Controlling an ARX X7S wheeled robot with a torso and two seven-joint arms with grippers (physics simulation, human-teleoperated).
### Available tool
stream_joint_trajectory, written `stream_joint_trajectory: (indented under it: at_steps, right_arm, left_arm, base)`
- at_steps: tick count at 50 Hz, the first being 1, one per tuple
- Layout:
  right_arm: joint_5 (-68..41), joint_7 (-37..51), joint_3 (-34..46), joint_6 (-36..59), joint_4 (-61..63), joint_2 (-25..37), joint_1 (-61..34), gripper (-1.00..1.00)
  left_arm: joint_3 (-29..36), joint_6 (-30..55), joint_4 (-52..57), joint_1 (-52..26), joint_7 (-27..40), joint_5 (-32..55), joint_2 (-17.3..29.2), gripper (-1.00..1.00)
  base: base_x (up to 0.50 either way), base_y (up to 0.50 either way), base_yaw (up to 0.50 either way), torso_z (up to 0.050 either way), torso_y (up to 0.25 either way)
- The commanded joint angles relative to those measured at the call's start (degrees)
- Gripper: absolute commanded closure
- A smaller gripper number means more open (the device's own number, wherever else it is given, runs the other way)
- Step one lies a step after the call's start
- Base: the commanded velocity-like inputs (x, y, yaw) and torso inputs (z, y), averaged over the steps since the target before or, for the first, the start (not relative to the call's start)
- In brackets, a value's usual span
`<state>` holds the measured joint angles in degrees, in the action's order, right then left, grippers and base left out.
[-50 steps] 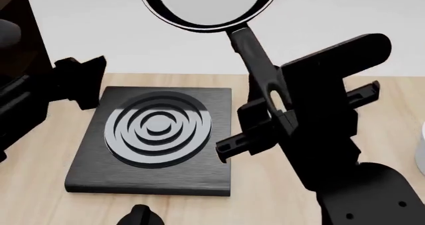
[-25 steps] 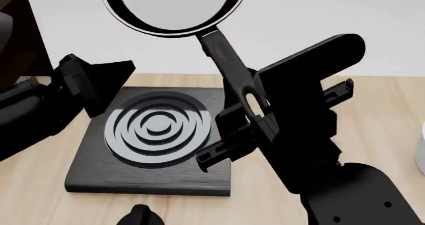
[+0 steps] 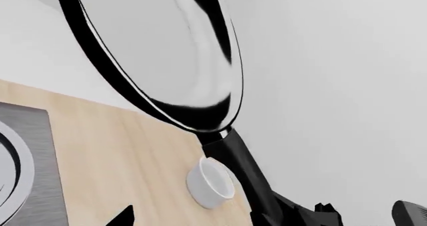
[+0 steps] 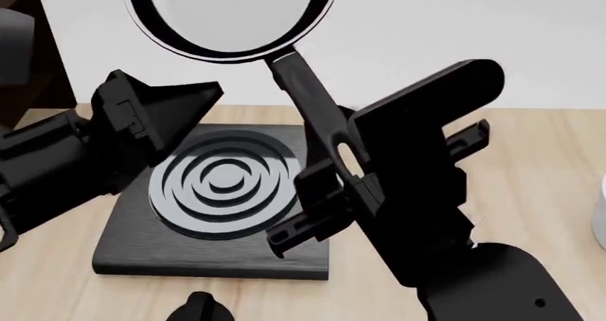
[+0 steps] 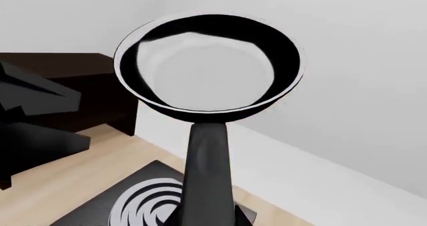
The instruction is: Put the frying pan on the cabinet shelf.
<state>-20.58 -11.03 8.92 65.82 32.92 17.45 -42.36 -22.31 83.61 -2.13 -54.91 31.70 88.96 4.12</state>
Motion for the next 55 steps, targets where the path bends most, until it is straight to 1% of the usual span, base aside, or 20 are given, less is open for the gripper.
stream_joint_trajectory:
  at_steps: [1,11,24,27,34,45,52,55]
  right_arm:
    - [1.2,-0.4,-0.7,-1.3,1.9,-0.1,-0.8,1.00]
    - [1.2,-0.4,0.0,-2.4,1.8,0.0,-0.2,1.00]
    - [1.1,-0.5,0.3,-4.5,1.2,0.2,0.5,1.00]
    - [0.7,-0.2,-0.2,-3.6,2.1,0.2,0.5,1.00]
    - [0.2,-0.3,-0.7,-3.7,2.5,0.1,1.1,1.00]
    - [-0.2,-0.3,-0.7,-4.7,3.2,0.5,2.8,1.00]
    - [-0.4,-0.5,-0.5,-5.8,3.2,0.5,3.8,1.00]
    - [-1.2,-0.5,-1.6,-5.5,3.4,0.1,4.1,1.00]
  left_arm:
    - [1.5,-4.0,-2.1,-0.6,-1.8,0.4,-1.8,-1.00]
    - [3.3,-7.6,-4.7,-0.3,-2.3,1.4,-2.7,-1.00]
    - [8.2,-11.5,-7.3,2.1,-6.8,-0.7,-2.4,-1.00]
    - [9.3,-12.4,-8.0,2.5,-8.2,-1.7,-2.1,-1.00]
    - [11.0,-14.7,-10.7,1.8,-10.5,-3.3,-1.6,-1.00]
    - [13.4,-17.2,-13.1,-0.1,-12.1,-3.6,-2.1,-1.00]
    - [15.4,-19.1,-13.7,0.2,-13.5,-3.5,-2.7,-1.00]
    - [16.0,-20.4,-13.4,1.6,-14.2,-3.1,-3.0,-1.00]
  base:
    - [0.00,0.01,0.00,0.000,0.000]
    - [0.00,0.01,0.00,0.000,0.000]
    - [0.00,0.01,0.00,0.001,0.000]
    - [0.00,0.00,0.00,0.000,0.000]
    - [0.00,0.00,-0.01,0.001,0.000]
    - [0.00,0.00,0.00,0.000,0.000]
    - [0.00,0.00,-0.01,0.000,0.000]
    - [0.00,0.00,0.00,0.003,0.000]
